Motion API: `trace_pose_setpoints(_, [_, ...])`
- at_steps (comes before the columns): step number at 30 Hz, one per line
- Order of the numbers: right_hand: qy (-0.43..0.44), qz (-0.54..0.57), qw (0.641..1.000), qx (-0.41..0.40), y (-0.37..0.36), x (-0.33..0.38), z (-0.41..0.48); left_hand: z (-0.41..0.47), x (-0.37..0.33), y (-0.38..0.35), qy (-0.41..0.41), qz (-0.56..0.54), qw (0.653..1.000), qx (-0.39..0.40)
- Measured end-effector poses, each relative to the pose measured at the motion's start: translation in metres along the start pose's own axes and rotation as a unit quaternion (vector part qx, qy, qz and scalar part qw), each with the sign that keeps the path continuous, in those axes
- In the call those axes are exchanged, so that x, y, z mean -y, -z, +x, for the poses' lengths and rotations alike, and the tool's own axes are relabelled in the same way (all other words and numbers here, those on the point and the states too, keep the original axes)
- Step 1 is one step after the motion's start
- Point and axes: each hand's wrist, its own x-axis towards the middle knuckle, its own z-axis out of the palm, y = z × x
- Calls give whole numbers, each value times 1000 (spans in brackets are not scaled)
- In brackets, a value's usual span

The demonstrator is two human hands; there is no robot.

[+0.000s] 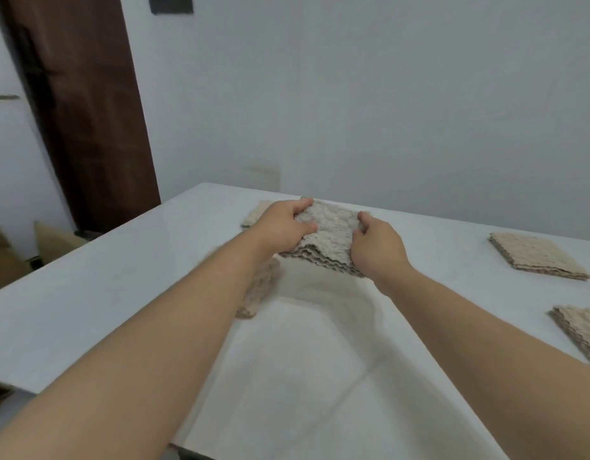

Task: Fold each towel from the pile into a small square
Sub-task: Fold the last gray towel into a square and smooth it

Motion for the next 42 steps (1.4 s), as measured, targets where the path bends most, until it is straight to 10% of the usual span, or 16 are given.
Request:
trace_pose_setpoints(12, [65,-123,980,145,-229,170,52,45,171,222,146,43,988,-27])
trace_pose_setpoints(21, [91,-197,961,169,-281,189,57,65,211,246,132,222,966,-20])
trace_pose_setpoints(28, [103,-292,930,199,-284,204,56,67,204,262,102,453,886,-8])
trace_pose_setpoints(33, [160,-348,920,77,-282,200,57,73,210,242,44,391,915,-83])
trace_pose_setpoints(42, [136,-367,885,252,-309,162,74,72,243,231,81,381,920,40])
